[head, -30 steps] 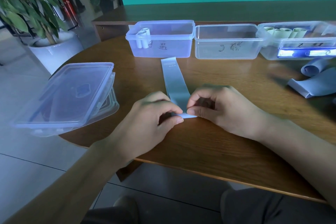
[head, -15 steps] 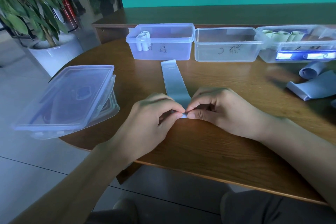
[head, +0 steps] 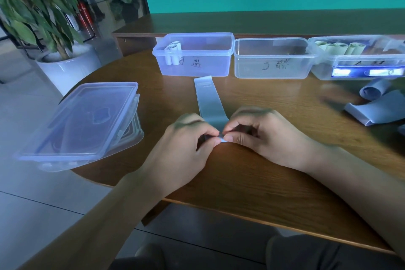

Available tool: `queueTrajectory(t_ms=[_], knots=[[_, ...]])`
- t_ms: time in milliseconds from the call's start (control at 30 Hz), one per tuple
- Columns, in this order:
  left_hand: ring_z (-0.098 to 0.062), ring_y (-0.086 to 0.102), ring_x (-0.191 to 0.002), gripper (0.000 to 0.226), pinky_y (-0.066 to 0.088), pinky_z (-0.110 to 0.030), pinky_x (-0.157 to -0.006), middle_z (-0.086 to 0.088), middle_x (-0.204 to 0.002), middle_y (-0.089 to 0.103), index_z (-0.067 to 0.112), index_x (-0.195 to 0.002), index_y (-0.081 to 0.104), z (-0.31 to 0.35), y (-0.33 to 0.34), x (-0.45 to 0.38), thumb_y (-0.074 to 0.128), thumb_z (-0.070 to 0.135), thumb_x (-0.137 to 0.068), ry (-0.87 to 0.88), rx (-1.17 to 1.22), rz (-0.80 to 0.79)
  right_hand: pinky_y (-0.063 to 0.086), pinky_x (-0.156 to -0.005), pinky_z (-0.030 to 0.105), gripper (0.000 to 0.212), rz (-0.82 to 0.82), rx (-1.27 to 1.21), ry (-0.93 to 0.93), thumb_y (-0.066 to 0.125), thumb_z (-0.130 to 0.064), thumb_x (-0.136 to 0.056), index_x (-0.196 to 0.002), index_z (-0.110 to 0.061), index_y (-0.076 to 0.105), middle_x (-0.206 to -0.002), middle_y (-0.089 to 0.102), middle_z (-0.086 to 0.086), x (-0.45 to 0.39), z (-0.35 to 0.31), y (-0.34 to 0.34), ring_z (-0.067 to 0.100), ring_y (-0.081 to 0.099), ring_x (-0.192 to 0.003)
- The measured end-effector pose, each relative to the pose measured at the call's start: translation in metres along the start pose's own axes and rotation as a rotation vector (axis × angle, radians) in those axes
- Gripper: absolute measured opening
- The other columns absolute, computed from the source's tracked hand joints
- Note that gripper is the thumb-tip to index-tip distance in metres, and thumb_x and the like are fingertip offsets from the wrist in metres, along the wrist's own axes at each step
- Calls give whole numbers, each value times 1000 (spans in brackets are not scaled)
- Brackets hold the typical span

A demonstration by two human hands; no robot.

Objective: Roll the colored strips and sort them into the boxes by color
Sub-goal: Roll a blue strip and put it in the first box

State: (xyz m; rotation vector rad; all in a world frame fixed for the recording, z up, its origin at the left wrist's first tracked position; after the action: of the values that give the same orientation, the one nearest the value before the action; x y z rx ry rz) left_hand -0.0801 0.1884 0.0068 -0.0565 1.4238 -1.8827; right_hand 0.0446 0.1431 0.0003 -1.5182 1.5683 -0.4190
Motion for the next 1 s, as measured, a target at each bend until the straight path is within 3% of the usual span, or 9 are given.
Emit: queueTrajectory(t_ms=[67, 233, 433, 600, 700, 833, 1000], knots=[[-2, 55, -96, 20, 43, -14, -83, 11, -105, 63, 25, -108, 75, -1, 1, -1, 61, 34, -97, 1, -21, 9, 49, -78, 20, 16, -34, 15, -2, 73, -29, -93, -108, -25, 75, -101, 65, -10, -1, 3, 2, 12, 64, -93], [0, 53, -94, 18, 37, -2, -78, 10, -105, 63, 22, -105, 76, -2, -3, -2, 65, 30, -95, 17, -38, 66, 44, -80, 13, 17, -15, 36, -20, 72, -25, -94, -110, -22, 77, -100, 65, -11, -4, 5, 2, 7, 64, -94], [-3, 51, -87, 9, 39, -6, -71, 11, -95, 66, 24, -98, 74, 4, -3, -2, 73, 26, -89, 58, -31, 61, 41, -82, 10, 16, -16, 68, -37, 69, -23, -96, -109, -21, 78, -97, 63, -7, -9, 7, -1, 7, 62, -94], [2, 47, -83, 11, 36, -1, -77, 19, -92, 59, 27, -101, 73, -4, 0, -5, 71, 30, -91, 19, -45, 64, 41, -77, 10, 14, 103, 59, -25, 73, -23, -92, -105, -19, 74, -98, 62, -9, -7, 5, -7, 3, 59, -90], [6, 50, -81, 12, 38, -5, -72, 23, -91, 54, 33, -104, 72, -8, 4, -7, 67, 36, -93, -21, -49, 33, 44, -77, 15, 8, 70, 62, -29, 71, -22, -95, -103, -21, 73, -99, 63, -10, -8, 3, -4, 9, 61, -92], [-2, 49, -90, 17, 39, -18, -80, 12, -99, 62, 28, -106, 72, -7, 5, -8, 66, 36, -92, 7, -56, 59, 44, -75, 15, 13, 26, 60, 3, 73, -28, -93, -106, -24, 72, -101, 62, -12, -10, 10, -2, 8, 60, -90], [-6, 55, -98, 27, 43, -18, -84, 6, -110, 62, 21, -113, 73, -8, 2, -7, 69, 35, -91, -1, -70, 106, 46, -80, 14, 15, 35, 86, -10, 71, -25, -95, -110, -23, 74, -103, 64, -11, -13, 14, -1, 7, 62, -95]])
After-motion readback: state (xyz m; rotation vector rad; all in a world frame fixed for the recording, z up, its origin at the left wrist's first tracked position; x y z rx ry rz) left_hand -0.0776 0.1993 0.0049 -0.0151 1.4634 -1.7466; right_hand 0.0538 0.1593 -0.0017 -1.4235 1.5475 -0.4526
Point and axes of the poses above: each hand's wrist, its own x-axis away from the middle knuckle, its own y-axis out of the palm, z = x × y, the point moved 10 cm from there along -x, towards the middle knuckle
